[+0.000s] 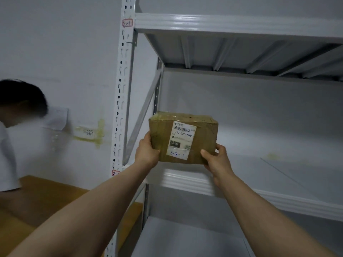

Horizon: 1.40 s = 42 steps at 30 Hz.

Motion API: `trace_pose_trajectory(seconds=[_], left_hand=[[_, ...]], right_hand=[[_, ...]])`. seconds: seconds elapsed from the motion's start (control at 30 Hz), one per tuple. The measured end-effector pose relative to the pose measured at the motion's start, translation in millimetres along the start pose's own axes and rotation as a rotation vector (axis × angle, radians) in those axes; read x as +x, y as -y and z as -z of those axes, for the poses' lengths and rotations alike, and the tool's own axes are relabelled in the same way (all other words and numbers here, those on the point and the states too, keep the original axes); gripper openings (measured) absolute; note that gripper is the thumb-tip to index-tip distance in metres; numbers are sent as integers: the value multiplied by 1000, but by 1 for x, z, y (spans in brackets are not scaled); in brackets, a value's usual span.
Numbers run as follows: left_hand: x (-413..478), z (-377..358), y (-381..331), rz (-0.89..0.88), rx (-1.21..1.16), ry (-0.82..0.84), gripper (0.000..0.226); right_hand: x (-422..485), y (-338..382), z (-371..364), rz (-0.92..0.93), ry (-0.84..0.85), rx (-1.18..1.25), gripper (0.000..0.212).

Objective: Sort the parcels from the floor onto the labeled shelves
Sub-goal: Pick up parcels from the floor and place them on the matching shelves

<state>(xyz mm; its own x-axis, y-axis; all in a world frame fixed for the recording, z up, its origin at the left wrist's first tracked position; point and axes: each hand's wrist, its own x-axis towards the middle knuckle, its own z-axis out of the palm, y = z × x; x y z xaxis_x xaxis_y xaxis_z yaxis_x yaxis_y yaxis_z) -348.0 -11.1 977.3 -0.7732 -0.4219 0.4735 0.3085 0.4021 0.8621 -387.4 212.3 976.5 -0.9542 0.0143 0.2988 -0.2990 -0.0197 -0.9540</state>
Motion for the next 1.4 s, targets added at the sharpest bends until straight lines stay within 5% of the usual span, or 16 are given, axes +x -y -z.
trace_pose_trajectory(seconds=[0.1,0.23,0.4,0.57,0.8,0.93,1.03,1.23,1.4], left_hand=[[10,-5,11,89,7,6,82],[14,-10,48,188,309,-51,55],[31,-15,64,125,578,-92,28],[51,-8,69,222,589,-234,28],[61,-8,80,232,802,-115,16],[51,-3,74,181,704,-44,16],[30,4,68,42,484,25,24],[-56,39,79,-334,518,103,42],[-131,87,143,-196,652,269,33]], right_hand=[[18,-12,-6,6,-3,-195,47],[29,-36,-12,-4,53,-538,47],[50,-45,-28,2,47,-660,40],[69,-54,-50,32,60,-700,44],[87,-69,-63,15,40,-736,41],[79,-69,-59,32,-34,-717,53],[52,-66,-56,115,-122,-616,42],[-42,-82,-57,319,-141,-487,31],[-115,-135,-48,168,-67,-593,32]])
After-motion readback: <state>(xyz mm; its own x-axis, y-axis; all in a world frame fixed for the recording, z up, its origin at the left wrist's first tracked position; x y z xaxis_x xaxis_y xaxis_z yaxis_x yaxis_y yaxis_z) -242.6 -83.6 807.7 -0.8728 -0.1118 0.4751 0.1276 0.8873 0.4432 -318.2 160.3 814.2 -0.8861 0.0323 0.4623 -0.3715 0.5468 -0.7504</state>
